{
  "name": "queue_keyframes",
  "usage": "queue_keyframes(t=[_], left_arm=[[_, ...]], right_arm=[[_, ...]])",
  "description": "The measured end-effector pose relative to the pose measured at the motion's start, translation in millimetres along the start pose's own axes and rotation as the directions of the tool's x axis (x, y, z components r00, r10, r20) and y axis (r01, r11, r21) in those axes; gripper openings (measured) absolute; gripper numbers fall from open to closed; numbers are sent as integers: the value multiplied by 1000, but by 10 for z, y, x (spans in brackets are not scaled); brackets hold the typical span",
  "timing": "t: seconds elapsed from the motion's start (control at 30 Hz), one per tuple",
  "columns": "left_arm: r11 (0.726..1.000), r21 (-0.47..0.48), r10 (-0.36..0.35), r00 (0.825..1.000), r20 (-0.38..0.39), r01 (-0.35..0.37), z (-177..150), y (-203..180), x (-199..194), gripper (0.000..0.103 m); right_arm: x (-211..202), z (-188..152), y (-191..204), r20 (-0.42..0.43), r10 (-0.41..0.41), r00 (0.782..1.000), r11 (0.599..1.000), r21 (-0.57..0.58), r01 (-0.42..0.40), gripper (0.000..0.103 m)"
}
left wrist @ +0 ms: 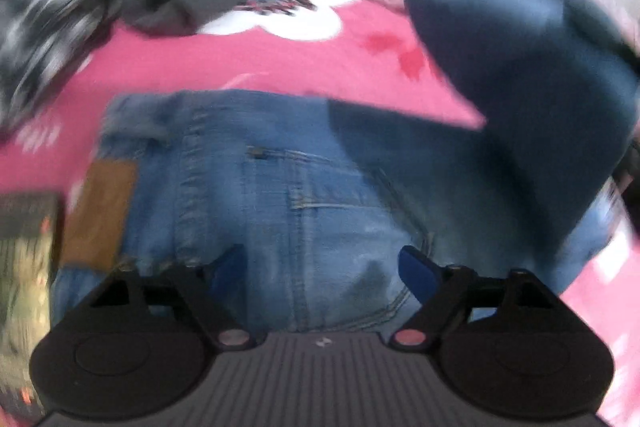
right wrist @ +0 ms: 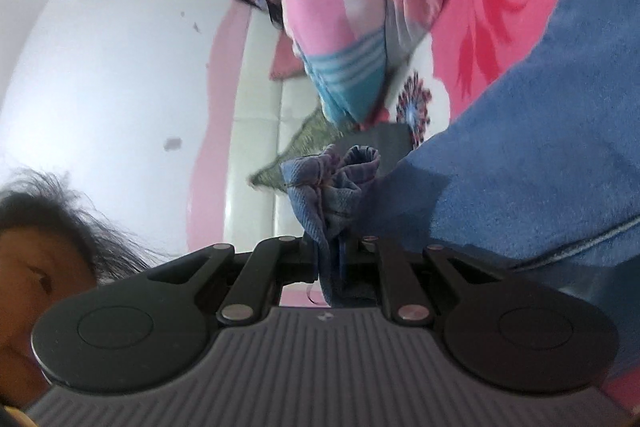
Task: Fold clothes
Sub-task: 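Lift the hem with the right gripper and fold it over toward the waistband, then open the right gripper to lay the hem on the waistband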
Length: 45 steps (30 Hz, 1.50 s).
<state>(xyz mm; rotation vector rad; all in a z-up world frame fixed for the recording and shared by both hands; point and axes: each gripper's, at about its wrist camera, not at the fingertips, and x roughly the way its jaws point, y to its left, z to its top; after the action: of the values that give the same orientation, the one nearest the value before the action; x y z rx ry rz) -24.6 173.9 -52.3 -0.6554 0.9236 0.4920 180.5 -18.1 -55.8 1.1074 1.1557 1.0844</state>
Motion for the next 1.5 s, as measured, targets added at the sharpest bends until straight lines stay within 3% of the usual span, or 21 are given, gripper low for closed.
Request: queue_keyframes(t=[0.2,0.33,0.43,0.67,0.9,1.03,1.13,1.2,1.37,1.5], left_arm=[[985,-158,-69,997,38,75,9,656,-487,79],[960,-253,-106,993,57,117,-29,1047,-693,75],[930,-338,-132,989,68,147,-27,1283,-722,68],[826,-522,-195,976,93,215,4,1668,-687,57],[804,-527,-293,955,53,276,70,1720,-513,57],[805,-525,-310,950,22,275,87,1686,-403,57],[813,-515,-308,951,13,271,97,1675,-377,57],[827,-497,-302,953,2,263,110,1668,-381,57],[867,-441,-279,959,-44,232,132,1632,-341,57],[913,-361,-228,972,-58,193,166,1520,-339,50]], right_arm=[[555,-344,223,-149,-102,984,977,-200,71,7],[972,-687,227,-216,-278,936,903,-391,178,7],[1106,-941,263,-221,-356,908,842,-497,209,7],[1443,-1348,458,-160,-475,865,623,-756,202,7],[1761,-1755,399,-93,-596,798,329,-934,137,7],[1837,-2033,370,-31,-639,769,125,-990,64,15],[1841,-2248,407,10,-634,774,-25,-1000,-8,20],[1794,-2333,449,22,-622,783,-83,-996,-38,24],[1582,-2491,519,-69,-589,805,-157,-968,-198,45],[1422,-2543,557,-161,-590,791,-124,-950,-287,50]])
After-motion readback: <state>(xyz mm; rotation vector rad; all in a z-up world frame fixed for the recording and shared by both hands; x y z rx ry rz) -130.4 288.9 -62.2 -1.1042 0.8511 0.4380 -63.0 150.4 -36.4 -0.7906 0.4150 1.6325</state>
